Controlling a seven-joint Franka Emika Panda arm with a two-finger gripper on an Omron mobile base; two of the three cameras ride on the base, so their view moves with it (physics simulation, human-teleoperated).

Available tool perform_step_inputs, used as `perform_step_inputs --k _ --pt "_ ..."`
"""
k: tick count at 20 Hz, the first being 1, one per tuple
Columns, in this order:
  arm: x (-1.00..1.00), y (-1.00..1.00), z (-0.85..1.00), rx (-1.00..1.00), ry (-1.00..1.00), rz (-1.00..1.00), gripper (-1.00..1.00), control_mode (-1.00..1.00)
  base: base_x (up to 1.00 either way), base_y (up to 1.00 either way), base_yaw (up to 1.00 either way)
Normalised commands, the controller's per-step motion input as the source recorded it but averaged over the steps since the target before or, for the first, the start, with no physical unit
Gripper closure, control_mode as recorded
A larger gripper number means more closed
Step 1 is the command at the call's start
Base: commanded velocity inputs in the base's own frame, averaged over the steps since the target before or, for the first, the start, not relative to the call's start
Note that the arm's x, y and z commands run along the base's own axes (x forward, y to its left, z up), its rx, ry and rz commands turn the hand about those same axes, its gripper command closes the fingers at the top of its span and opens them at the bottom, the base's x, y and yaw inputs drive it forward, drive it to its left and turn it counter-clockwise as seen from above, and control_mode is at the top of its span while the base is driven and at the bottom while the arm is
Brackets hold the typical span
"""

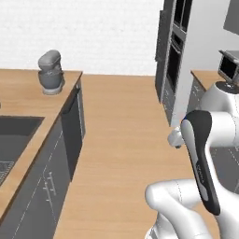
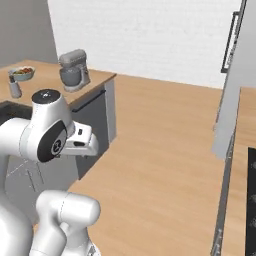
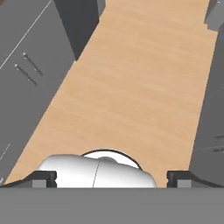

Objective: Navigate to the fridge.

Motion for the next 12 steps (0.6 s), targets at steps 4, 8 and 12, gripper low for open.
perform_step_inputs --k 4,8,12 --pt "0.00 0.00 0.00 0.00 0.00 0.00 -1.00 1.00 0.74 0.05 -0.39" --pt "0.00 0.00 0.00 0.00 0.00 0.00 -1.00 1.00 1.00 0.07 -0.34" --pt "0.00 0.00 0.00 0.00 0.00 0.00 -1.00 1.00 1.00 0.09 -0.33"
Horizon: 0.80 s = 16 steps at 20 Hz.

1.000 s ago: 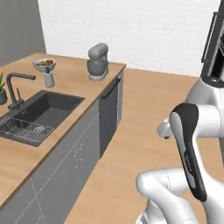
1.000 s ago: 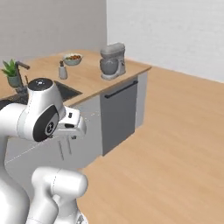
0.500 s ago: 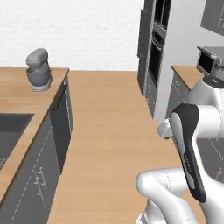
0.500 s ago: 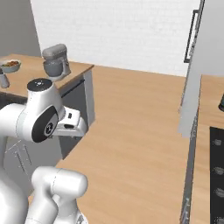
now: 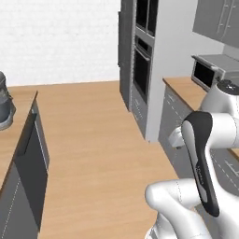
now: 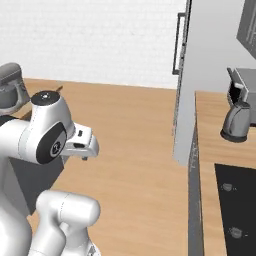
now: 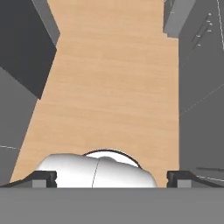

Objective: Navigate to the fridge.

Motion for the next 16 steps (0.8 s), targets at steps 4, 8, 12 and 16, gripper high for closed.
perform_step_inputs --k 4,8,12,16 --pt "0.00 0.00 0.00 0.00 0.00 0.00 -1.00 1.00 1.00 0.25 -0.30" --pt "0.00 0.00 0.00 0.00 0.00 0.00 -1.00 1.00 1.00 0.39 -0.26" --pt "0.00 0.00 0.00 0.00 0.00 0.00 -1.00 1.00 1.00 0.50 -0.21" --pt "0.00 0.00 0.00 0.00 0.00 0.00 -1.00 1.00 1.00 0.58 -0.16"
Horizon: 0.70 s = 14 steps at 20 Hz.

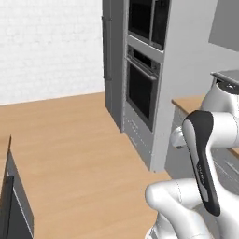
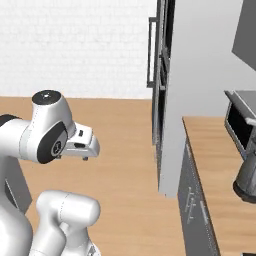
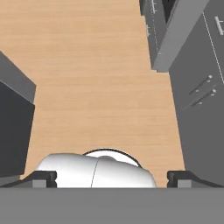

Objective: Navigate to the fridge.

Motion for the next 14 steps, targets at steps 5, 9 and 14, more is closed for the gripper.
perform_step_inputs --k 5,9,14 --pt "0.00 0.00 0.00 0.00 0.00 0.00 -1.00 1.00 1.00 0.54 -0.13" --pt "0.00 0.00 0.00 0.00 0.00 0.00 -1.00 1.00 1.00 0.51 -0.11" --pt "0.00 0.00 0.00 0.00 0.00 0.00 -1.00 1.00 1.00 0.48 -0.07"
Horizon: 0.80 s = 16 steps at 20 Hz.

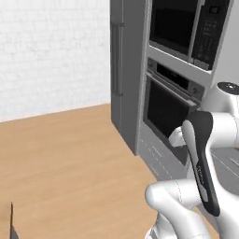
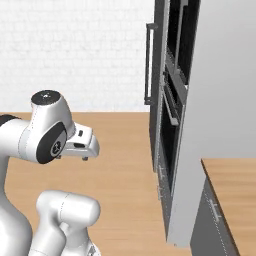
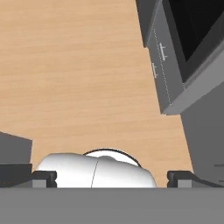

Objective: Navigate to the fridge.

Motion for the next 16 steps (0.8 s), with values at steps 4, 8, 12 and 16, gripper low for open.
perform_step_inputs --k 4,8,12,16 --pt "0.00 0.00 0.00 0.00 0.00 0.00 -1.00 1.00 1.00 0.47 -0.06" --pt "0.00 0.00 0.00 0.00 0.00 0.00 -1.00 1.00 1.00 0.42 -0.07" --pt "0.00 0.00 0.00 0.00 0.00 0.00 -1.00 1.00 1.00 0.39 -0.08" --pt "0.00 0.00 0.00 0.00 0.00 0.00 -1.00 1.00 1.00 0.29 -0.15"
